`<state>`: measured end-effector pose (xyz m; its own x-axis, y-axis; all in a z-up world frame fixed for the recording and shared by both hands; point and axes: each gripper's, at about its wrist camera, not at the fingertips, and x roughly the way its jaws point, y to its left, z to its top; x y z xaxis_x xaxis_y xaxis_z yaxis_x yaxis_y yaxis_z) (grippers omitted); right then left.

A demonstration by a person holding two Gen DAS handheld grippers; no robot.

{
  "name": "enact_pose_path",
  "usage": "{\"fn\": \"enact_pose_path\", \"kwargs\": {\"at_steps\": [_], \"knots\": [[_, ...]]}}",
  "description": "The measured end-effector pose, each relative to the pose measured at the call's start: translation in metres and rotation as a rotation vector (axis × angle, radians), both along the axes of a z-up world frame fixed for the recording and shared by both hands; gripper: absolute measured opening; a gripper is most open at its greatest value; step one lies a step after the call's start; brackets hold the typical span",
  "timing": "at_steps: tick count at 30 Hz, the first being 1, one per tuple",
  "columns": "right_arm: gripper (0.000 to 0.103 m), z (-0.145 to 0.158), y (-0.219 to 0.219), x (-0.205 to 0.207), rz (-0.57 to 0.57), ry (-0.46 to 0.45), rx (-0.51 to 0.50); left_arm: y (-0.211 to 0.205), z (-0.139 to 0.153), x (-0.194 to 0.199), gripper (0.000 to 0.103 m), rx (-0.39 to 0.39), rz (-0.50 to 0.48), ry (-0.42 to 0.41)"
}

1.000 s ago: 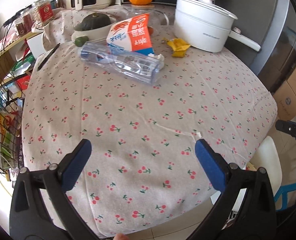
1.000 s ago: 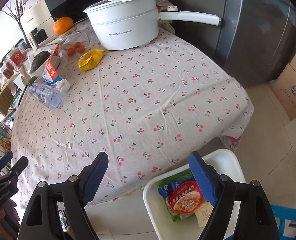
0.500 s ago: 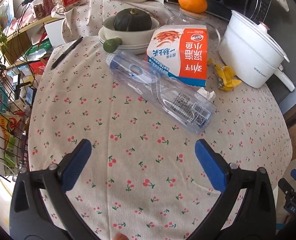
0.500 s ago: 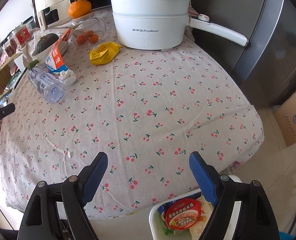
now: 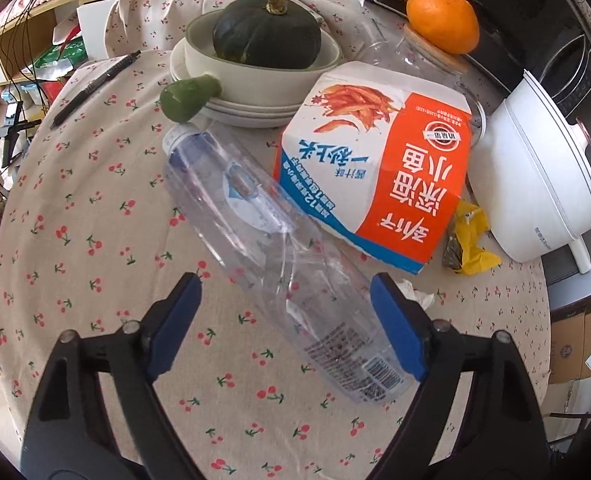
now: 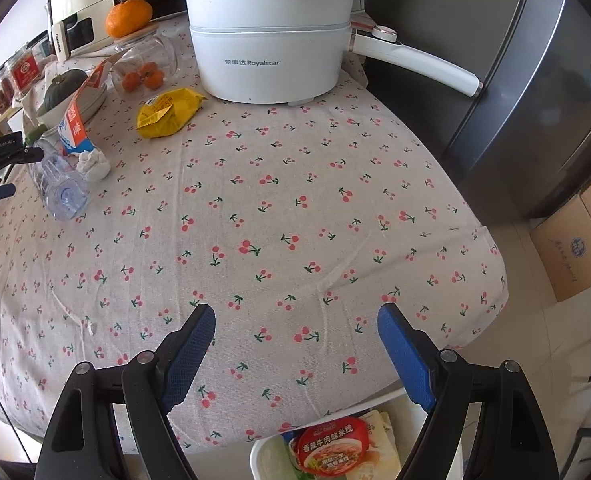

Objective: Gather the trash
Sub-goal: 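Move the left tool to the clear plastic bottle while the right tool approaches the white tissue ball, then grasp the plastic bottle with the left tool while the right tool grasps the tissue ball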

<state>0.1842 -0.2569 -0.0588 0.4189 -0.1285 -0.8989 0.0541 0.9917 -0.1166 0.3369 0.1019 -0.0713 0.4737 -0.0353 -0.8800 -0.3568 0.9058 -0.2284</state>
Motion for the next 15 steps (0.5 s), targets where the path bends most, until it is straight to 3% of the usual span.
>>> {"fn": "enact_pose_path", "kwargs": {"at_steps": [7, 9, 15], "knots": [[0.085, 0.001, -0.008, -0.001, -0.034, 0.002, 0.026, -0.005, -0.024, 0.012, 0.084, -0.104, 0.033, 0.025], [0.085, 0.002, -0.007, -0.002, -0.029, -0.001, 0.024, -0.007, -0.024, 0.008, 0.075, -0.121, 0.019, 0.013], [0.085, 0.002, -0.005, -0.006, -0.029, -0.004, 0.020, -0.013, -0.019, -0.025, 0.071, -0.057, -0.106, 0.014]]}}
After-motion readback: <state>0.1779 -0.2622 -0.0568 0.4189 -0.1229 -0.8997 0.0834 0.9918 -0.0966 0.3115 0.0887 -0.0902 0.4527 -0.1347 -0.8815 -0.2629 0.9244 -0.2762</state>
